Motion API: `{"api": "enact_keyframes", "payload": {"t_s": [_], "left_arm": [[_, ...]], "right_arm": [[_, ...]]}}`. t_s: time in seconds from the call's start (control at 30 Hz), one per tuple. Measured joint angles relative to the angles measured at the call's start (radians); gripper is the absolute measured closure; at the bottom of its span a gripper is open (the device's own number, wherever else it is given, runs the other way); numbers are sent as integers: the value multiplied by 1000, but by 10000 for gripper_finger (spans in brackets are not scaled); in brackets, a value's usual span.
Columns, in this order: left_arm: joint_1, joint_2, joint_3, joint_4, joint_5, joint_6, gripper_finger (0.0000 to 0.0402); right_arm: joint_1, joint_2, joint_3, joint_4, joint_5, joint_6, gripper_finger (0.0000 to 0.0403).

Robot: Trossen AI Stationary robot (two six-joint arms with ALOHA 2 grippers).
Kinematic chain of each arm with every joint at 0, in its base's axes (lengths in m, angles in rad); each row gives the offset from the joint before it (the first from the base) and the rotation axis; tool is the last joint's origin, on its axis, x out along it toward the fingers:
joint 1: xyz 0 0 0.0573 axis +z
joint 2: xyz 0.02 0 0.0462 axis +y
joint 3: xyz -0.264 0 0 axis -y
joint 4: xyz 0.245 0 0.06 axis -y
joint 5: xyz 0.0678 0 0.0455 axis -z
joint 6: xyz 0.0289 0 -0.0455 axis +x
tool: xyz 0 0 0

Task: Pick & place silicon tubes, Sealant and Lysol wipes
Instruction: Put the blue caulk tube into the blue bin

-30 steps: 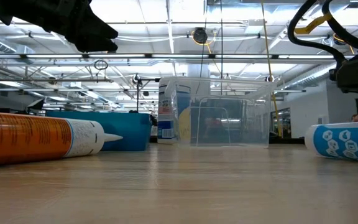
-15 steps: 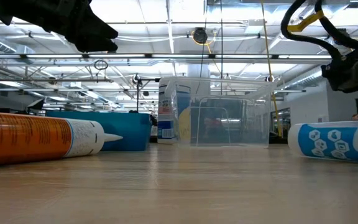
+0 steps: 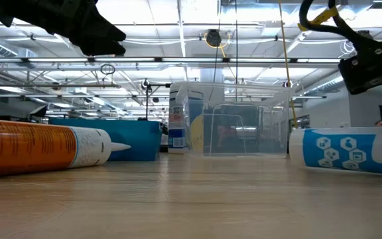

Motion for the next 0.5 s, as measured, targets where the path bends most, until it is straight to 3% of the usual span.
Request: {"api": "enact_keyframes", "payload": {"t_s": [0.3,0.5], "left_arm": [[0,0,0,0,0,0,36],[0,0,0,0,0,0,36]], "right_arm": [[0,0,0,8,41,-243,195],[-27,0,0,-3,24,-99,195]]}}
